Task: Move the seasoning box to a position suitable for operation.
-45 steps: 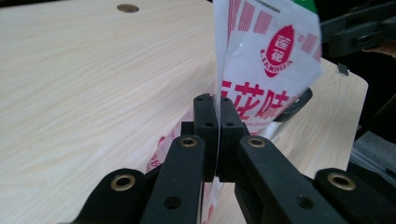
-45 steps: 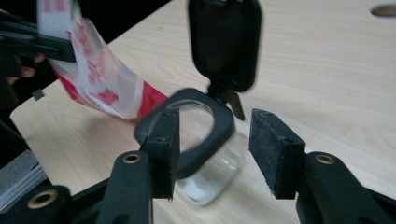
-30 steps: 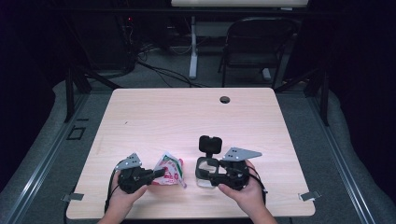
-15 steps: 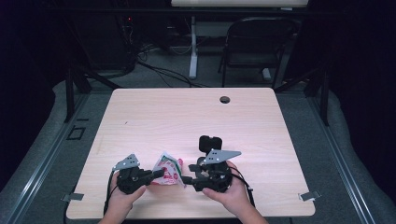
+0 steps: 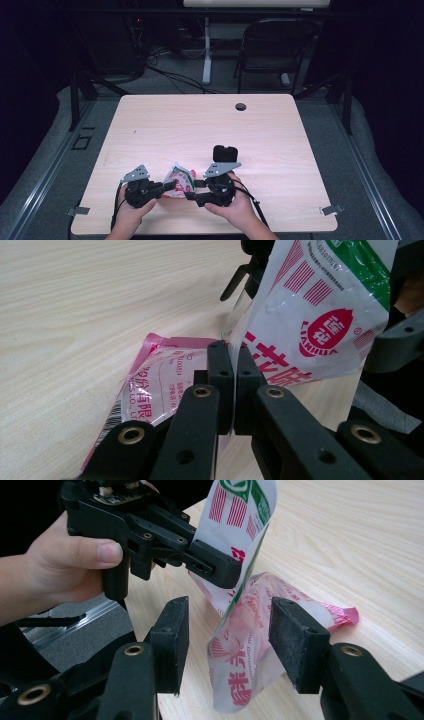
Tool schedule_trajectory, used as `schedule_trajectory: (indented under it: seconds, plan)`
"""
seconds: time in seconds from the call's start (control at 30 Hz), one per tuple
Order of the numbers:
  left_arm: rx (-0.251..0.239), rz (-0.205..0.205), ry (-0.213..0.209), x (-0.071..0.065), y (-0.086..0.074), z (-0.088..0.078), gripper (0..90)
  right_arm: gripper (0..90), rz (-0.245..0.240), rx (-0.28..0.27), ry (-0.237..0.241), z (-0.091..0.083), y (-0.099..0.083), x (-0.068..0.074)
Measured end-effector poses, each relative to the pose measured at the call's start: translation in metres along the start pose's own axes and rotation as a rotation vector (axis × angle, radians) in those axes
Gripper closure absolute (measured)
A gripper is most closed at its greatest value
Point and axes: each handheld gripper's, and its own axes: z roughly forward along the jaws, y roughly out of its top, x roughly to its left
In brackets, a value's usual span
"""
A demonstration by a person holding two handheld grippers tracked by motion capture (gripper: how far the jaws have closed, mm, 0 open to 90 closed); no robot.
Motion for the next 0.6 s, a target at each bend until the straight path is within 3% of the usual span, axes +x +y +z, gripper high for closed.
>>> schedule_trajectory:
  seconds: [0.4,0.6]
  plan:
    - [0.001,0.002,-0.006,0.0,-0.001,0.0,90.0,59.4,0.025,0.047,-0.032,0.014,0.002,-0.002]
    - [0.008,0.009,-0.01,-0.001,-0.001,0.0,90.0,70.5,0.04,0.078,-0.03,0.016,0.002,-0.002]
